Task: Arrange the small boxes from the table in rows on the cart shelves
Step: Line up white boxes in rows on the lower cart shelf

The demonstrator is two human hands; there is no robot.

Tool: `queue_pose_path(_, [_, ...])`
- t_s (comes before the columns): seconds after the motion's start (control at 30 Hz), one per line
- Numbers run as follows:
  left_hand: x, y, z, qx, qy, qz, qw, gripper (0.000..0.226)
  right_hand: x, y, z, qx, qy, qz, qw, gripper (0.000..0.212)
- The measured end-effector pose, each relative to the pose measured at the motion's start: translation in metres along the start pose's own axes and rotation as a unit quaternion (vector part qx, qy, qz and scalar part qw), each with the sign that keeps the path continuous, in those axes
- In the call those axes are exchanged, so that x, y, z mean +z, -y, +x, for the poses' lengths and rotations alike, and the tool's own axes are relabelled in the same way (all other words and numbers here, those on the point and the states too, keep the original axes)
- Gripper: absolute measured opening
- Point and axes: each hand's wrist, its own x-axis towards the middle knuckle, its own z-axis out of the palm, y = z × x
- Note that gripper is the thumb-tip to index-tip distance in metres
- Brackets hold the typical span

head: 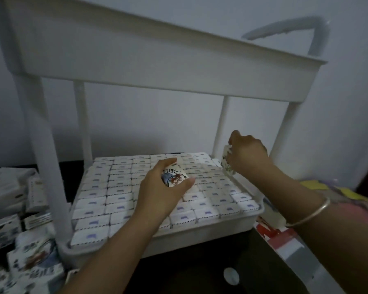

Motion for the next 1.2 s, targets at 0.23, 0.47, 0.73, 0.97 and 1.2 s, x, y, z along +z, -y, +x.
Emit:
queue_pose_path(0.23, [0.002,-0.005,-0.001,-0.027,-0.011,-0.036,0.999,0.030,0.017,0.001,0.007,0.103,0.138,0.057,0.983,0.033])
queue_pose_path(0.47, [-0.001,-0.008,0.003,-0.072,-0.032,-0.096,0.992,0.043,0.033,0.002,0.000,0.123,0.176,0.043,0.976,0.028])
queue_pose_path(0.73, [-0.002,-0.007,0.002,-0.049,-0.034,-0.099,0.993,0.040,0.025,0.012,-0.026,-0.083,0.081,0.044,0.992,0.046])
queue_pose_path(0.97, [-0.003,-0.010,0.001,-0.070,-0.019,-0.170,0.983,0.039,0.002,0.037,-0.058,-0.326,-0.029,0.261,0.908,0.037])
queue_pose_path(1.2, [0.001,-0.017,-0.006,-0.054,0.012,-0.117,0.992,0.024,-0.025,-0.001,-0.021,-0.033,-0.049,0.182,0.982,0.034])
